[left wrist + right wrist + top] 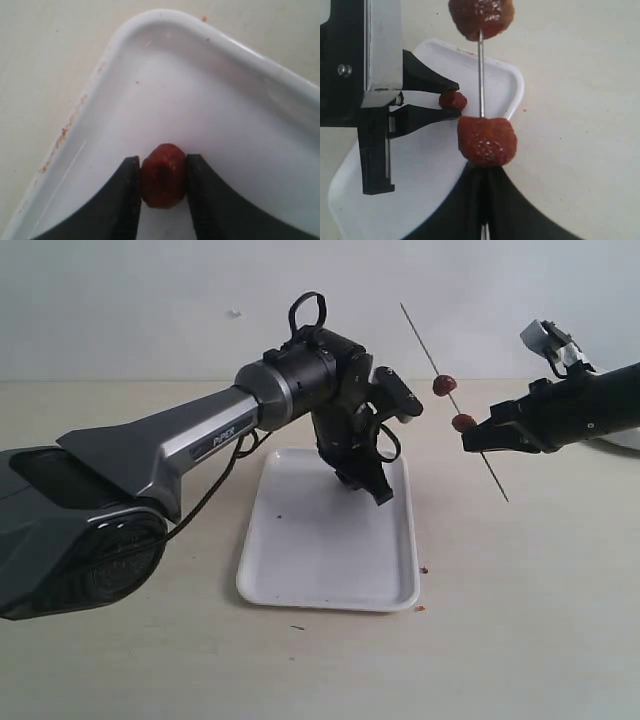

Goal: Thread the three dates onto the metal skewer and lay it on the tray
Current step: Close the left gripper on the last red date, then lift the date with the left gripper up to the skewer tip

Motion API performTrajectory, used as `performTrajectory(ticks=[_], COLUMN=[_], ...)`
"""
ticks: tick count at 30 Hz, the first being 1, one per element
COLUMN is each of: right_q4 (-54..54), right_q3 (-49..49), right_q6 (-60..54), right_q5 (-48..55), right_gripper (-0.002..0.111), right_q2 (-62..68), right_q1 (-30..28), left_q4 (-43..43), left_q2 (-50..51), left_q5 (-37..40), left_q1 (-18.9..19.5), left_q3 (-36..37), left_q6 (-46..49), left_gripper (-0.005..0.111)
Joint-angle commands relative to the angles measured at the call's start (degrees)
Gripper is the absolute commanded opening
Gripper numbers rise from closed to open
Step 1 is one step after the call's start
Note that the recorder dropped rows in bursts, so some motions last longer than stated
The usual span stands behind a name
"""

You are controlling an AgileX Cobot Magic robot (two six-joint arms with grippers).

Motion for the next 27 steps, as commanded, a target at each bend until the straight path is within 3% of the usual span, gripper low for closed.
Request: performTrajectory(ticks=[1,7,19,22,27], right_q4=[-1.7,-11.8,-14.6,-14.6,-13.0], right_q3=[-0.2,-0.2,-0.2,-0.2,-0.2], right_q6=[-0.5,2.5,-0.1,-0.1,-5.9], right_q5=[2.0,6.0,14.2,14.8,17.9], right_gripper=[0.0,0.0,0.0,0.0,0.0], right_q2=[-0.4,-0.4,-0.4,-0.4,-0.4], right_q1=[-0.1,-0.1,-0.1,-0.1,-0.1], left_q4=[-2.6,-20.9,-63.2,-68.0,-68.1], left_q2=[-1.9,-7.8,-10.1,-9.9,-9.8], left_q5=[6.2,8.2,8.2,8.2,8.2], left_q1=[0.7,6.5,21.2,23.0,23.6], left_q3=[0.4,0.4,0.4,0.4,0.4], left_q6=[-0.2,0.0,0.0,0.0,-0.4], left_gripper=[0.032,0.031,0.031,0.031,0.031])
